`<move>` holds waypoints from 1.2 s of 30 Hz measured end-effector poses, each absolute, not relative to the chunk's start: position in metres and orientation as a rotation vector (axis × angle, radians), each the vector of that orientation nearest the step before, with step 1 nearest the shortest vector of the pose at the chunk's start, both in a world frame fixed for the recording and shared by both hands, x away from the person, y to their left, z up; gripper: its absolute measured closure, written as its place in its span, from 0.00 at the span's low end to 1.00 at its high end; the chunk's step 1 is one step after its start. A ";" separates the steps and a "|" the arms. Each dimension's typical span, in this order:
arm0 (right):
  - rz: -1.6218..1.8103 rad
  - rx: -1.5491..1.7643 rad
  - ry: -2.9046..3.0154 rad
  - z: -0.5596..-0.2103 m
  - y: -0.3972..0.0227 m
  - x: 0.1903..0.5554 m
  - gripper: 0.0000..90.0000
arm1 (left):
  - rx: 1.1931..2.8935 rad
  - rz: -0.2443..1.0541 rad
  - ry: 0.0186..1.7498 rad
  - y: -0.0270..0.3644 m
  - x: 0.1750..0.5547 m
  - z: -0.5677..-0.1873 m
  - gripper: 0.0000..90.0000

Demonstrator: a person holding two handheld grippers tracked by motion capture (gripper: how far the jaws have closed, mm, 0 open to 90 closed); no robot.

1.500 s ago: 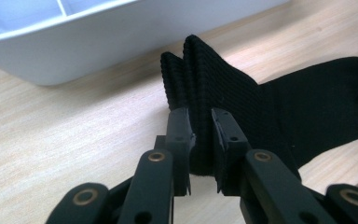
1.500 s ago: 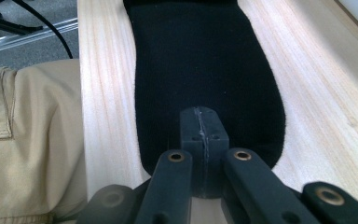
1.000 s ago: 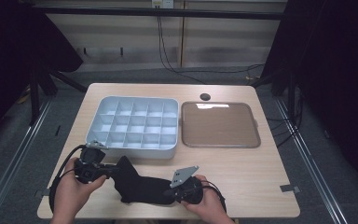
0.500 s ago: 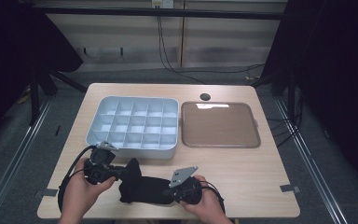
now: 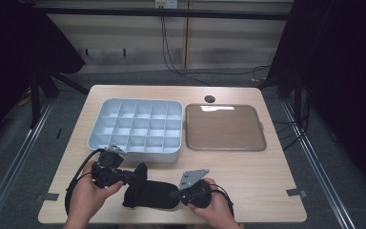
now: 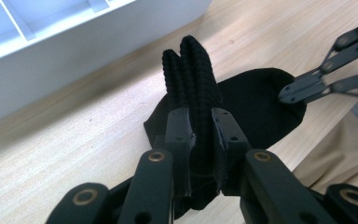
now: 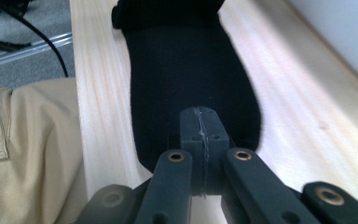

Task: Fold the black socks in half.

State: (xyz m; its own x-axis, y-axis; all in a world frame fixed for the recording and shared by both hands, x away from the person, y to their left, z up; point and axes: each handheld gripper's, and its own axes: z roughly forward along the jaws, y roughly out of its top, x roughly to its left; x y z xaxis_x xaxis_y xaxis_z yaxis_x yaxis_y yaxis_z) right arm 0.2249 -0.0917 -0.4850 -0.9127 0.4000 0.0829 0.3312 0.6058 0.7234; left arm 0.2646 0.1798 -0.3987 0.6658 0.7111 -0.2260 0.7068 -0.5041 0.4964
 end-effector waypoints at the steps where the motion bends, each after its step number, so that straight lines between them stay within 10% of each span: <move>1: 1.206 0.626 2.729 -0.483 -0.095 0.225 1.00 | 2.324 0.010 1.089 0.180 0.265 -0.399 0.87; 36: 1.134 0.618 2.795 -0.492 -0.107 0.220 1.00 | 2.404 -0.046 0.975 0.136 0.260 -0.415 0.87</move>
State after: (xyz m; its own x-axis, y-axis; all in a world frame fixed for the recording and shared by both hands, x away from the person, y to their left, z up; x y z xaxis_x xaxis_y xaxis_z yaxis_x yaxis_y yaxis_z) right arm 0.2199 -0.1073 -0.4921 -0.9176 0.3870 0.0908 0.3409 0.6487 0.6804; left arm 0.2595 0.1365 -0.4155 0.7374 0.6366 -0.2257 0.6549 -0.5923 0.4692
